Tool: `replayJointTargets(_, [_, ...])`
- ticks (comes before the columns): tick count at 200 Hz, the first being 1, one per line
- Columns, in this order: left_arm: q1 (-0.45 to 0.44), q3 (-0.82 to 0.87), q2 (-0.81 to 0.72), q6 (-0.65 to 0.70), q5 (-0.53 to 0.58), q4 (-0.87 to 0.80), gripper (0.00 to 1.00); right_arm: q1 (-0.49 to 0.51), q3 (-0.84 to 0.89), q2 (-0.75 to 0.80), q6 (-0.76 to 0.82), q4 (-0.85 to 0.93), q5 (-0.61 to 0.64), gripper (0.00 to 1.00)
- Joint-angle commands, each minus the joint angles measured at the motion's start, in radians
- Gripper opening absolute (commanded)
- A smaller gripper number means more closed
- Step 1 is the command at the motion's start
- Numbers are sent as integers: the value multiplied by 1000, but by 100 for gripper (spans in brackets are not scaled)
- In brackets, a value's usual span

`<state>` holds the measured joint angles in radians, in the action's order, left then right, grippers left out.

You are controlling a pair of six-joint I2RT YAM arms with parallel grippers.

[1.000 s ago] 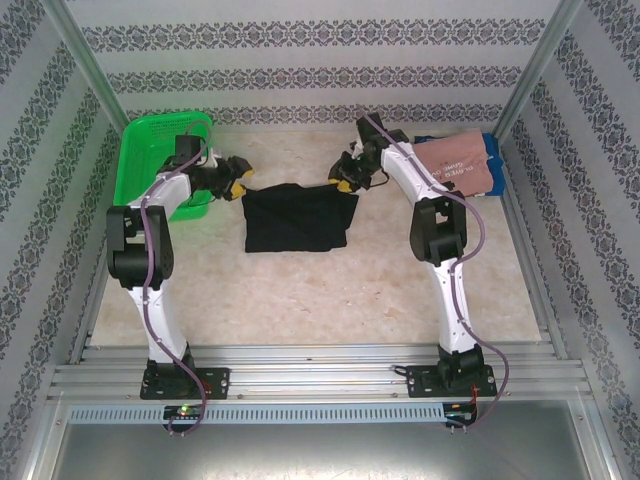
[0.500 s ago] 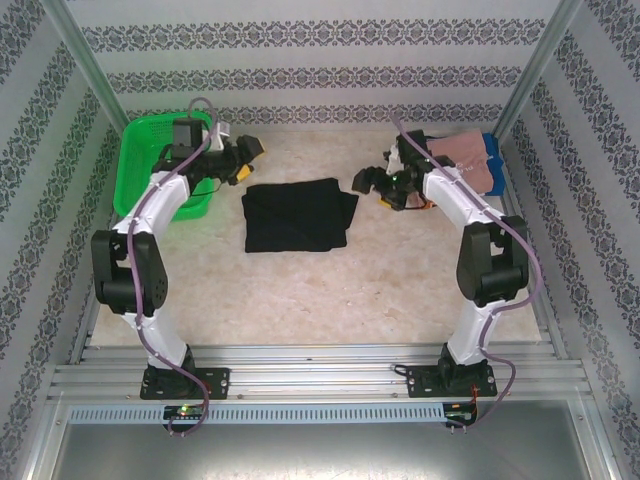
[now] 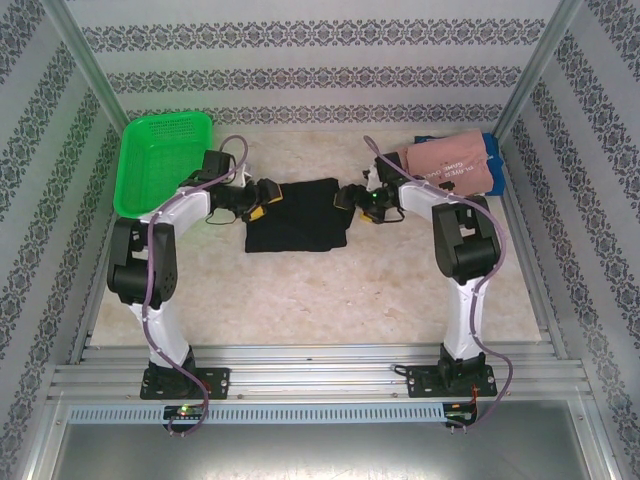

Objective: Fold and stack the t-shirts

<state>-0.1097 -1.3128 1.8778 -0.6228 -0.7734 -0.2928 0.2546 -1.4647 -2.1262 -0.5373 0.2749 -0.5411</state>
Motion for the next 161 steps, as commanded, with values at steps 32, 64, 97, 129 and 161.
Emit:
replayJointTargets(32, [4, 41, 63, 87, 33, -36, 74, 73, -113, -110, -21, -53, -67, 90])
replayJointTargets(64, [4, 43, 82, 110, 41, -48, 74, 105, -171, -124, 31, 53, -40, 90])
replayJointTargets(97, [3, 45, 104, 115, 38, -41, 73, 135, -245, -142, 129, 243, 50, 89])
replayJointTargets(129, [4, 43, 87, 111, 29, -29, 73, 171, -354, -194, 185, 406, 151, 85])
replayJointTargets(161, [4, 7, -2, 58, 11, 12, 75, 202, -463, -259, 182, 518, 235, 67])
